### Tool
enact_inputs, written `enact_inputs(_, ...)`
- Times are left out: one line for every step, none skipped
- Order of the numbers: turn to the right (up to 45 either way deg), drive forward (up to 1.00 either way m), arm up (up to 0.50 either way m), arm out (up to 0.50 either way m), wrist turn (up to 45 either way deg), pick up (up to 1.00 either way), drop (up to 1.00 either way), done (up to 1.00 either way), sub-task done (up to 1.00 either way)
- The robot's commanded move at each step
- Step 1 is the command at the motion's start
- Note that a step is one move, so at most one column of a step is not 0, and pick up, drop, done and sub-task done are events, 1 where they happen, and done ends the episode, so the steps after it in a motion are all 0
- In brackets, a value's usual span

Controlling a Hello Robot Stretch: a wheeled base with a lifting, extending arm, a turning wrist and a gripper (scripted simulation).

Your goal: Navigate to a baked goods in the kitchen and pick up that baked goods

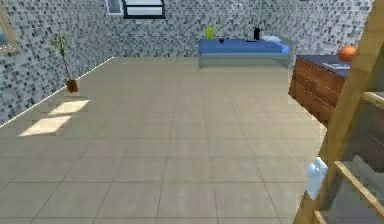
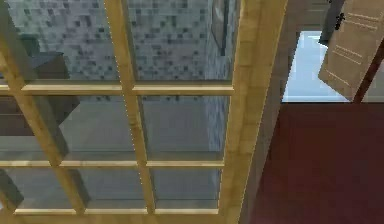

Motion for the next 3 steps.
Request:
enact_inputs(-45.0, 0.0, 0.0, 0.0, 0.0, 0.0, 0.0, 0.0, 0.0)
enact_inputs(-42.0, 0.0, 0.0, 0.0, 0.0, 0.0, 0.0, 0.0, 0.0)
enact_inputs(0.0, 0.15, 0.0, 0.0, 0.0, 0.0, 0.0, 0.0, 0.0)
